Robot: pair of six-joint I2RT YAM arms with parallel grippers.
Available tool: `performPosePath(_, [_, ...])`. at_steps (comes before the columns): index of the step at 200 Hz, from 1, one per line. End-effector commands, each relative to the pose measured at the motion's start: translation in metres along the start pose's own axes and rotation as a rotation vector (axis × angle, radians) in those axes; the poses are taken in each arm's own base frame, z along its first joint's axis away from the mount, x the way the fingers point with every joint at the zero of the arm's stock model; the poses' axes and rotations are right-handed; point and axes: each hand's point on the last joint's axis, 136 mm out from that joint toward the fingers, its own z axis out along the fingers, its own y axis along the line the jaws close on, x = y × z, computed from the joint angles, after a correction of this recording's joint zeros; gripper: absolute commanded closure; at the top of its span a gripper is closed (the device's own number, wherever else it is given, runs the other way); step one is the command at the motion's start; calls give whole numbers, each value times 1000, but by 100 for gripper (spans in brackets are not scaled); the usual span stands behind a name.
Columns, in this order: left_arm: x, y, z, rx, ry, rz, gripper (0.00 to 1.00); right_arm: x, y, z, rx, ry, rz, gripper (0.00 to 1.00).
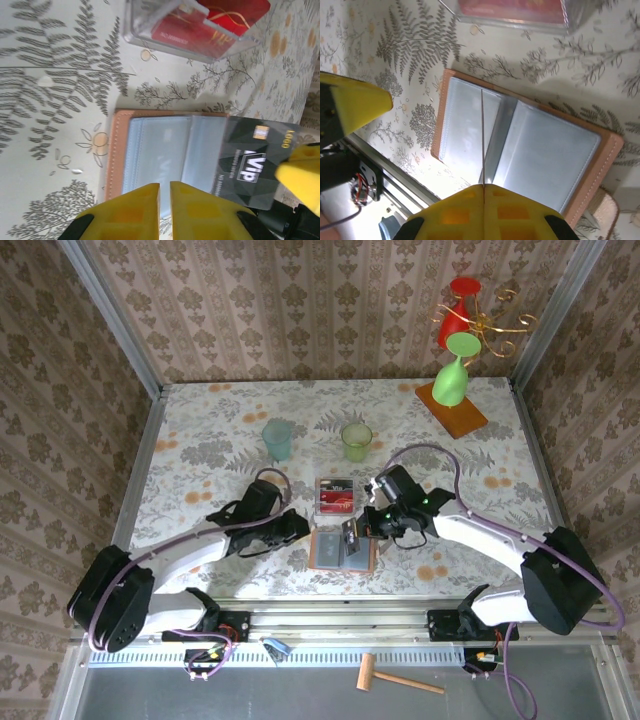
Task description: Take the credit cards out of the card holder
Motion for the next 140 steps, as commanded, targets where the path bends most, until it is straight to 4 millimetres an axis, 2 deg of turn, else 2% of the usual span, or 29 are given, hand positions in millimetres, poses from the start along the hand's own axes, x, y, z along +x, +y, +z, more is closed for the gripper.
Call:
performPosePath(1, [3,19,-6,-45,-6,-13,86,-2,-4,-19,102,28,-242,100])
performPosePath(31, [1,25,-10,-40,-24,-27,85,-20,-4,-33,194,59,-525,100])
performPosePath(37, [1,26,-10,-38,-26,-28,85,-23,-8,-29,216,92,-566,100])
performPosePath(74, [3,30,-7,-37,-12,-34,83,-39,6,-35,215,199,-872,100])
performPosePath(140, [2,34,-8,-35,-22,-39,81,-81,19,-29,249,314,-1148,100])
